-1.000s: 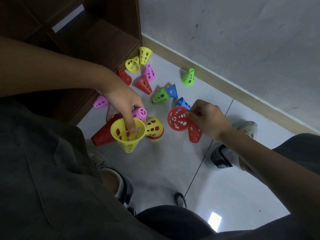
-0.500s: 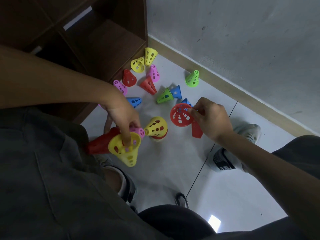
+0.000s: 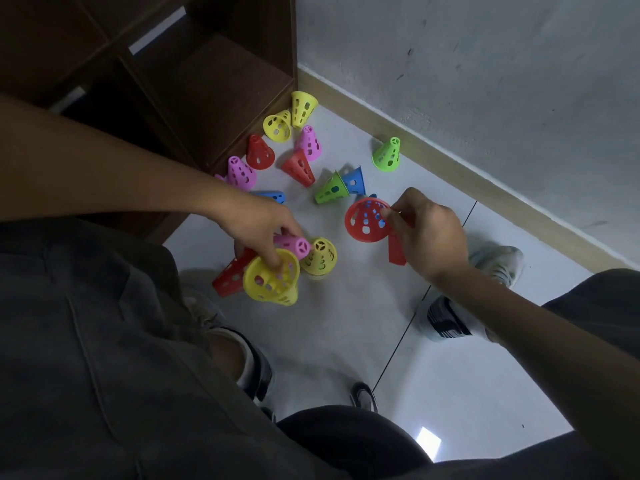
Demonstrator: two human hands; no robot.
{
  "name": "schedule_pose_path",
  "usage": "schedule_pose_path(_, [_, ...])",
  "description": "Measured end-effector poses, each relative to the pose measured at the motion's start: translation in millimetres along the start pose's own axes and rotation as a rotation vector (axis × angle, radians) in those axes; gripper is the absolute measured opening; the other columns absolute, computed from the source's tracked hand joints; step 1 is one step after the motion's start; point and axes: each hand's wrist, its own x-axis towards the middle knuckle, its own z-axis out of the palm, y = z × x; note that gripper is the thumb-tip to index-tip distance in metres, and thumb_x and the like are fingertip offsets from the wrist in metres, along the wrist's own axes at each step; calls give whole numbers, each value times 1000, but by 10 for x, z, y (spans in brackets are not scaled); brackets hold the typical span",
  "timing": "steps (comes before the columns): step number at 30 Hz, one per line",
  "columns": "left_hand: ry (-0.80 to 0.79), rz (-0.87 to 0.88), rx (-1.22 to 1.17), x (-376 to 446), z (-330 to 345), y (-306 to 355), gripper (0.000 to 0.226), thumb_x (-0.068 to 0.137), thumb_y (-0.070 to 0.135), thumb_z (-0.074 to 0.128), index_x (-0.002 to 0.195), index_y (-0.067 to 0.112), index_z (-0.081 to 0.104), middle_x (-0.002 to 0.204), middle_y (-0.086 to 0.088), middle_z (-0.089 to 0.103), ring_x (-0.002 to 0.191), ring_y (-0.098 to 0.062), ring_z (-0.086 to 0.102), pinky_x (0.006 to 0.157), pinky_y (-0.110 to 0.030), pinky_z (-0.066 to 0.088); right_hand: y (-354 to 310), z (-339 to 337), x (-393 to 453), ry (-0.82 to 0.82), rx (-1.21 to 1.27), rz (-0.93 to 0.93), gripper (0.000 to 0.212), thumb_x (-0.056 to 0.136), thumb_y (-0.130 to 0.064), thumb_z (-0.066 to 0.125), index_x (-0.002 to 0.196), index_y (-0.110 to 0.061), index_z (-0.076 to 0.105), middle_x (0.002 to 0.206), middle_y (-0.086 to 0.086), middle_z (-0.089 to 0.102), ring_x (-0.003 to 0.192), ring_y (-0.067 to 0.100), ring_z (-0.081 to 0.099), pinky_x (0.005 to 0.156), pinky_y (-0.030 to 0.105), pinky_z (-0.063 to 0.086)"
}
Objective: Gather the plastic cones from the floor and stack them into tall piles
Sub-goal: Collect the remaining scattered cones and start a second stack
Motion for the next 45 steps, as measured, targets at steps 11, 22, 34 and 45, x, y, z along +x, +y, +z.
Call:
schedule_pose_path(11, [12, -21, -49, -104, -112, -108, 51, 83, 31, 82, 129, 22, 65, 138, 2, 61, 97, -23, 74, 65, -41, 64, -132, 275, 41, 139, -414, -567, 17, 95, -24, 69, 103, -9, 67, 76, 5, 68, 64, 27, 64, 45, 25, 39])
schedule_pose_path(22, [110, -72, -47, -206, -296, -282, 36, 86, 25, 80, 117, 15, 67, 103, 0, 74, 88, -21, 76, 70, -46, 64, -266, 298, 164, 324, -408, -688, 23, 94, -11, 68, 99, -15, 47, 76, 4, 60, 56, 27, 57, 40, 28, 40])
schedule_pose_path(34, [279, 62, 475, -11, -442, -270, 49, 85, 40, 78, 125, 21, 58, 87, 9, 47, 71, -11, 49, 58, -25, 38, -273, 224, 37, 331, -359, -924, 20, 93, -15, 74, 101, -14, 56, 86, 7, 66, 63, 26, 63, 48, 33, 51])
schedule_pose_path(45, [273, 69, 601, 37, -358, -319, 67, 88, 40, 75, 145, 23, 44, 103, 2, 49, 89, -18, 52, 56, -20, 34, -325, 196, -4, 216, -417, -1042, 21, 99, -5, 52, 95, -11, 71, 79, 6, 63, 58, 23, 61, 46, 26, 45])
